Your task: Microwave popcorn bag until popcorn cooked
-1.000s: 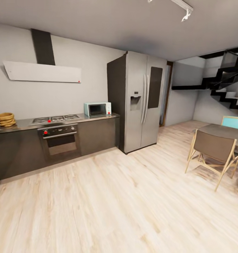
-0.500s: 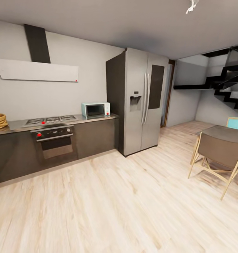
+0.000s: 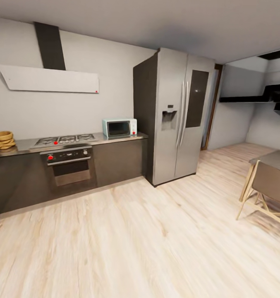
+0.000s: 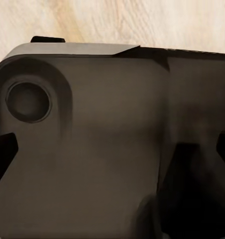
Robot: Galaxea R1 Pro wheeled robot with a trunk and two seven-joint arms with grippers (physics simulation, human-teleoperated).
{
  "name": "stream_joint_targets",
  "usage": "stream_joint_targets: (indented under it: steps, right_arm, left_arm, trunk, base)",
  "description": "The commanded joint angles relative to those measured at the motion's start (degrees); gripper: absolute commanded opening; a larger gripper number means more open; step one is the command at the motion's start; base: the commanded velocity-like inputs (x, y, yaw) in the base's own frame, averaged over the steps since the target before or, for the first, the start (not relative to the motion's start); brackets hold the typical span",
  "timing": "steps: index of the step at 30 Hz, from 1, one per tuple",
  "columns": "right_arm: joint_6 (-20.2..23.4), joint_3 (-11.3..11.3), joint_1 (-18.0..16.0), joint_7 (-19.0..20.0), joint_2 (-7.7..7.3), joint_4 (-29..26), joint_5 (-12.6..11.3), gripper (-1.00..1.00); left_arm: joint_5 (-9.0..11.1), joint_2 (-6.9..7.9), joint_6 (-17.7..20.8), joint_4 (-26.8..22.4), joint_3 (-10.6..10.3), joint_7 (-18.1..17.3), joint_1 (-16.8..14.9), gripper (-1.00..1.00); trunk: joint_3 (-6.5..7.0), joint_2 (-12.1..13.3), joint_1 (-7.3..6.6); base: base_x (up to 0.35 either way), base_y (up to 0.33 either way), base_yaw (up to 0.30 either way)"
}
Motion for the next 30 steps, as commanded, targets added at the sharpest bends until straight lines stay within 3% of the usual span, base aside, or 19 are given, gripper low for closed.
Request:
stream_joint_targets:
  steps: [1, 9, 18, 21, 25, 30]
  right_arm:
    - [-0.34, -0.04, -0.02, -0.01, -0.01, 0.09, -0.21, 1.00]
    - [-0.37, -0.13, -0.02, -0.01, -0.01, 0.09, -0.21, 1.00]
    - [-0.24, -0.05, -0.02, -0.01, -0.05, 0.09, -0.21, 1.00]
    - [-0.27, -0.29, -0.02, -0.01, -0.07, 0.09, -0.39, 1.00]
    - [-0.42, -0.57, -0.02, -0.01, -0.16, 0.09, -0.59, 1.00]
    - [-0.44, -0.57, -0.02, -0.01, -0.12, 0.09, -0.65, 1.00]
  left_arm:
    - [0.37, -0.01, -0.08, -0.06, 0.04, -0.01, 0.02, 1.00]
    - [0.41, -0.01, 0.26, -0.06, 0.01, -0.01, 0.02, 1.00]
    - [0.61, -0.01, 0.71, -0.09, -0.01, 0.03, 0.02, 1.00]
    - [0.67, -0.47, 3.49, -1.57, 0.02, 0.07, 0.02, 1.00]
    - [2.69, -0.44, 5.44, -4.00, -0.04, 0.00, 0.02, 1.00]
    - [3.17, -0.43, 5.27, -4.05, -0.08, -0.01, 0.02, 1.00]
  trunk:
    - [-0.10, -0.02, 0.04]
    - [-0.57, -0.02, 0.04]
    - [-0.60, -0.02, 0.04]
    - [-0.60, -0.02, 0.04]
    - [-0.60, -0.02, 0.04]
    - [-0.60, -0.02, 0.04]
  base:
    - [0.323, -0.115, 0.220]
    - [0.323, -0.115, 0.202]
    - [0.323, -0.115, 0.013]
    - [0.322, -0.115, 0.000]
    - [0.323, -0.112, 0.000]
    - [0.322, -0.106, 0.056]
